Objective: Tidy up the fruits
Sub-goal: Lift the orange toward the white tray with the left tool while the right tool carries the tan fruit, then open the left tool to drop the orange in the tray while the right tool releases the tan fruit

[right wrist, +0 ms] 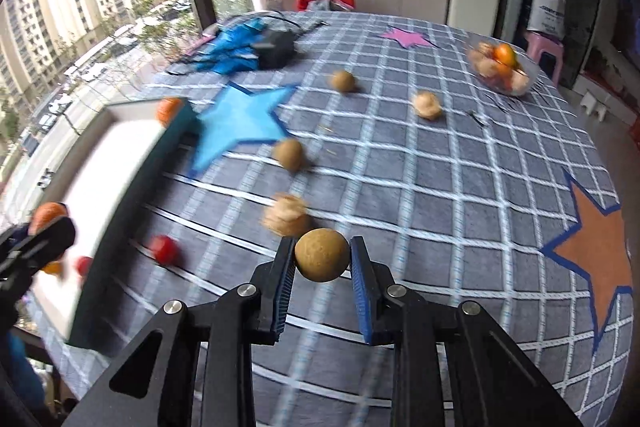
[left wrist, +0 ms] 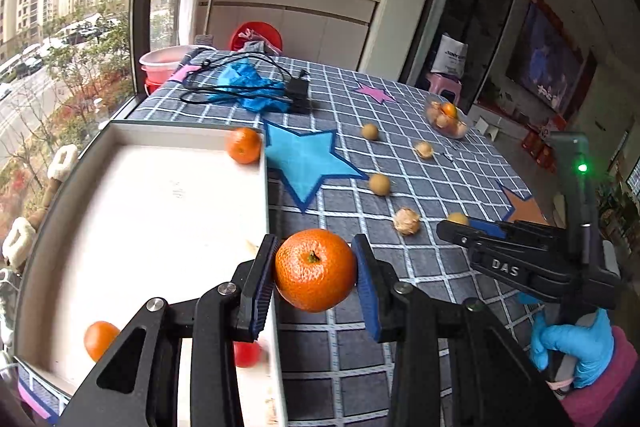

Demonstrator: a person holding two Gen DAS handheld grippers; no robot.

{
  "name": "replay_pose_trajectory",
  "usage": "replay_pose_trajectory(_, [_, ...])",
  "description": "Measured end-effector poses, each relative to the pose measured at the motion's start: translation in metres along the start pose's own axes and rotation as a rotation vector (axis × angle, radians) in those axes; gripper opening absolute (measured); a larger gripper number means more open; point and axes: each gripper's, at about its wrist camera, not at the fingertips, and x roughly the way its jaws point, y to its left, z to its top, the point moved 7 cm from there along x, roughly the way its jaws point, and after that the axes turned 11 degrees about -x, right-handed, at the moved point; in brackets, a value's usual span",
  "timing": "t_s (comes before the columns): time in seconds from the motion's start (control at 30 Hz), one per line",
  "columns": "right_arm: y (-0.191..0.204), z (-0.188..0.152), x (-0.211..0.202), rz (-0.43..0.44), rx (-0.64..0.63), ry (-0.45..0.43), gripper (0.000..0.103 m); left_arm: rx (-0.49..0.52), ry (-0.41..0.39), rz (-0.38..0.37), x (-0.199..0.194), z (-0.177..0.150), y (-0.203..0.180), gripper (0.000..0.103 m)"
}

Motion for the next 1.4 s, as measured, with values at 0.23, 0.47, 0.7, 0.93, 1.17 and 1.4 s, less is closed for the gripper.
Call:
replay_pose_trajectory(0.23, [0.049, 0.027, -0.001, 0.105, -0.037, -0.008, 0.029, -0.049, -0.023, 0.038, -0.007, 0.014, 0.039, 0.041])
replay_pose_trajectory(0.47, [0.104, 0.047, 0.005, 0.207, -0.095, -0.012, 0.029, -0.082, -0.047, 0.094, -0.015, 0.023, 0.077, 0.041])
replay_pose_trajectory(0.7, [0.153, 0.062, 0.025, 0.298, -0.138, 0.012, 0.029, -0.126, -0.022, 0.147, -0.007, 0.020, 0.113, 0.041])
replay_pose_trajectory(0.93, [0.182, 0.067, 0.043, 0.357, -0.151, 0.051, 0.029, -0.130, 0.005, 0.169, -0.001, 0.013, 0.132, 0.041])
replay_pose_trajectory(1.17, [0.191, 0.063, 0.052, 0.355, -0.174, 0.078, 0.029, -0.130, 0.029, 0.178, 0.006, 0.010, 0.139, 0.041])
replay_pose_trajectory(1.4, [0.183, 0.063, 0.050, 0.359, -0.143, 0.076, 0.036, -0.162, -0.017, 0.212, -0.005, 0.014, 0.148, 0.085])
